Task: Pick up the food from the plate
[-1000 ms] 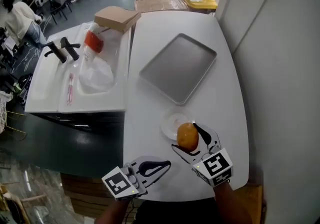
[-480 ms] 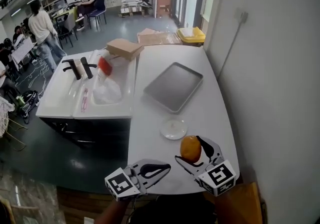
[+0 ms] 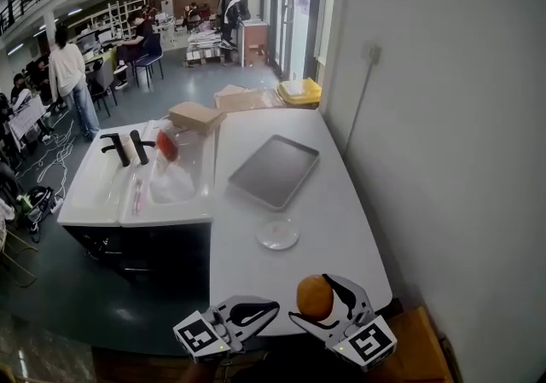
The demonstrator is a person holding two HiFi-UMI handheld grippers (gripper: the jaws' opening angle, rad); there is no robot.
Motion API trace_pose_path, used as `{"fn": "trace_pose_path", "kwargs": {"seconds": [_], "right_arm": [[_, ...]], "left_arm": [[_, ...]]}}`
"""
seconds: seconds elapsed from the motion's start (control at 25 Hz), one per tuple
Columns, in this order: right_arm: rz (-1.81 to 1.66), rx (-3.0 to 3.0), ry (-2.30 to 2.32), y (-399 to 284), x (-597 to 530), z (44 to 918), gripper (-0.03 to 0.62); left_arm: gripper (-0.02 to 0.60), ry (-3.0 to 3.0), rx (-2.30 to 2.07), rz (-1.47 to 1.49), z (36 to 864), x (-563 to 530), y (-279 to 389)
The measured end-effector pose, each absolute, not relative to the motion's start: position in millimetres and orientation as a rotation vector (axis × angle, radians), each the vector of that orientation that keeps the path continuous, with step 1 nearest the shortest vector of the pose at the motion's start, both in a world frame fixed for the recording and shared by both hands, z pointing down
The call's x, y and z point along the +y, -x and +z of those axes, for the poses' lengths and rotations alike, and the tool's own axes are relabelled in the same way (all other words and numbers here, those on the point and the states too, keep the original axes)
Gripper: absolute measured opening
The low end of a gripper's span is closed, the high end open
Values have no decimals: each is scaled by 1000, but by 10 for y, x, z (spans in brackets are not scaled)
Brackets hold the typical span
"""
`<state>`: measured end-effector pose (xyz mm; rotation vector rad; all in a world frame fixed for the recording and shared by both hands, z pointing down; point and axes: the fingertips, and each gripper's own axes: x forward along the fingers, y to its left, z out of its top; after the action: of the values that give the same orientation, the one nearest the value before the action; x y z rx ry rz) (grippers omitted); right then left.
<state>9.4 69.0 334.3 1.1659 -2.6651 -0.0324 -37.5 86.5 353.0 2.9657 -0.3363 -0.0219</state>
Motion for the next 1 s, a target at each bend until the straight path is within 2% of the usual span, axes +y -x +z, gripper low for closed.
{"fn": "trace_pose_path", "kwargs": {"seconds": [0.36,1.0], "right_arm": [[-138,-2765,-1152,-219,1067,3018,408],[-11,-2874,-1038,-642,1120,3211,408]], "left_arm": [[9,-2999,-266,7,3340,1013,199],[9,-3020,-256,176,3252,1111,-512]]}}
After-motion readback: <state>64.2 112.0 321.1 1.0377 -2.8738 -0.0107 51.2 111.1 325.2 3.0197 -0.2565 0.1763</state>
